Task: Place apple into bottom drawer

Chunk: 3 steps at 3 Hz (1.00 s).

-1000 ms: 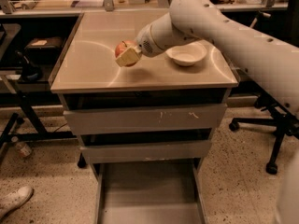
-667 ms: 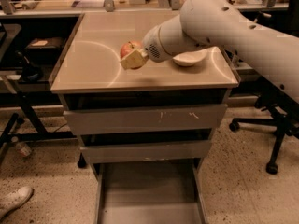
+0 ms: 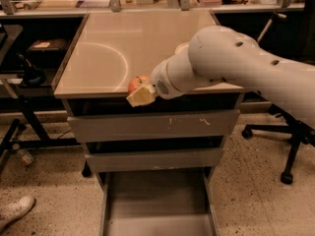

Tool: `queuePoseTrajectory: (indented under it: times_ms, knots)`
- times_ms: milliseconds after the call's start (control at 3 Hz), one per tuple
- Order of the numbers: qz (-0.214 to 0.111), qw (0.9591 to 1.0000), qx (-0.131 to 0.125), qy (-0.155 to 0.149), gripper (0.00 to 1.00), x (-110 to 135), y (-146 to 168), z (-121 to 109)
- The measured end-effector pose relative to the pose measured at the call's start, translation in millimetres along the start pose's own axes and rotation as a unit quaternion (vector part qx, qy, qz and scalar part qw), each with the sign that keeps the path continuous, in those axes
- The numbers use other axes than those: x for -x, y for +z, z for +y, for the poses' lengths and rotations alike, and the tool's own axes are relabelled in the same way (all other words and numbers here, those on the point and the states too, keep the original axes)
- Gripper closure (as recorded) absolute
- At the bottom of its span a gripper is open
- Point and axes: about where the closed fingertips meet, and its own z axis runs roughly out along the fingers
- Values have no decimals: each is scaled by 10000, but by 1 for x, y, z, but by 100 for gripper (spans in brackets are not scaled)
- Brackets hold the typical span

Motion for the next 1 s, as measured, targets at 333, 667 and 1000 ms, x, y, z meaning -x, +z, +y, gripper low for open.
queuePoseTrajectory:
  times_ms: [333,667,1000]
  knots:
    - [0,10000,1,-1,100,0,0,0]
    - [105,9996,125,238,100,-24,4,20]
    - [225,9970,10,740,100,-69,9,46]
